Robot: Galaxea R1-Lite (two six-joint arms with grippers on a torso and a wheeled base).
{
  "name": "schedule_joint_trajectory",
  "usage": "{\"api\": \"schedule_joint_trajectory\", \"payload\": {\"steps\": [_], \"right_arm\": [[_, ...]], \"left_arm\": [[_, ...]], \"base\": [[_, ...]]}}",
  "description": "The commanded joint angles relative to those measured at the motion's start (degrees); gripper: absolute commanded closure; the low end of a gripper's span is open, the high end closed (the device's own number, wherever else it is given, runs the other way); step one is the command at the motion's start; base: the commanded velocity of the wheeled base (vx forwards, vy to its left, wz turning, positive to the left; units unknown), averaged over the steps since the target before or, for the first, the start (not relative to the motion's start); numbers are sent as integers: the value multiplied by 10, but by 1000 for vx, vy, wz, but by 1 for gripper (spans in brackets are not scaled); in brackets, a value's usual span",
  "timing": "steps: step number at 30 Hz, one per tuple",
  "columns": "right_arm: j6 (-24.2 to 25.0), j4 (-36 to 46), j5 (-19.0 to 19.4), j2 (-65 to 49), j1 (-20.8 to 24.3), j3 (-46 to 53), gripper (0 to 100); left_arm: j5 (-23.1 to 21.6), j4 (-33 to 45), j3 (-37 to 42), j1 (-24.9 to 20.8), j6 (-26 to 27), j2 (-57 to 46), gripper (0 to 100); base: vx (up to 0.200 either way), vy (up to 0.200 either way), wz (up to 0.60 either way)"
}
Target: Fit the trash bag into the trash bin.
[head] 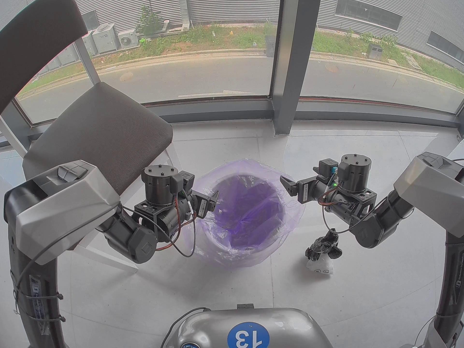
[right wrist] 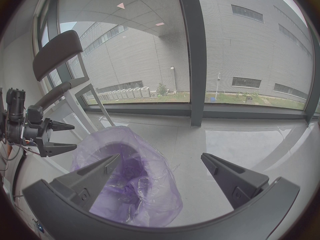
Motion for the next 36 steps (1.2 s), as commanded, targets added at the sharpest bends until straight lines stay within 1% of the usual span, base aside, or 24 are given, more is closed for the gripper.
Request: {"api": "schedule_joint_trajectory", "payload": {"steps": [1, 6, 9, 12, 17, 22, 23, 25, 26, 28, 29, 30, 31, 32, 33, 36], "right_arm": [[1, -5, 1, 26, -1, -11, 0], [3, -7, 8, 39, -2, -25, 0], [18, -9, 9, 47, -3, -36, 0], [25, -5, 10, 49, -5, -44, 0], [26, -6, 12, 59, -11, -52, 0], [27, -11, 12, 85, -19, -80, 0], [27, -11, 12, 85, -19, -80, 0], [28, -18, 13, 78, -24, -66, 0], [27, -25, 14, 65, -26, -51, 0], [26, -29, 18, 57, -26, -43, 0], [26, -33, 31, 48, -26, -32, 0], [25, -39, 45, 42, -26, -18, 0], [24, -44, 46, 38, -25, -13, 0], [24, -44, 46, 38, -25, -13, 0], [24, -55, 47, 33, -25, -5, 0], [22, -66, 48, 26, -22, 4, 0]], "left_arm": [[2, 10, -7, 1, 0, -27, 0], [3, 9, -12, -1, 1, -25, 0], [3, 28, -14, -1, 2, -22, 0], [2, 48, -17, -1, -2, -22, 0], [6, 53, -48, 4, -2, -3, 0], [44, 54, -98, 8, -2, 33, 0], [44, 54, -98, 8, -2, 33, 0], [50, 43, -93, 6, -13, 29, 0], [50, 35, -82, 3, -32, 19, 0], [50, 23, -67, 1, -50, 9, 0], [50, 21, -66, 0, -51, 9, 0], [51, -3, -55, -6, -61, 6, 0], [55, -25, -44, -10, -63, 5, 0], [55, -25, -44, -10, -63, 5, 0], [67, -64, -12, -16, -54, -8, 0], [72, -102, 24, -25, -24, -29, 0]], "base": [[0, 0, 0], [0, 0, 0], [-200, 0, 0], [0, 0, 0], [0, 0, 0], [0, 0, 0], [0, 0, 0], [0, 0, 0], [0, 0, 0], [0, 0, 0], [0, 0, 0], [0, 0, 0], [0, 0, 0], [0, 0, 0], [0, 0, 0], [0, 0, 0]]}}
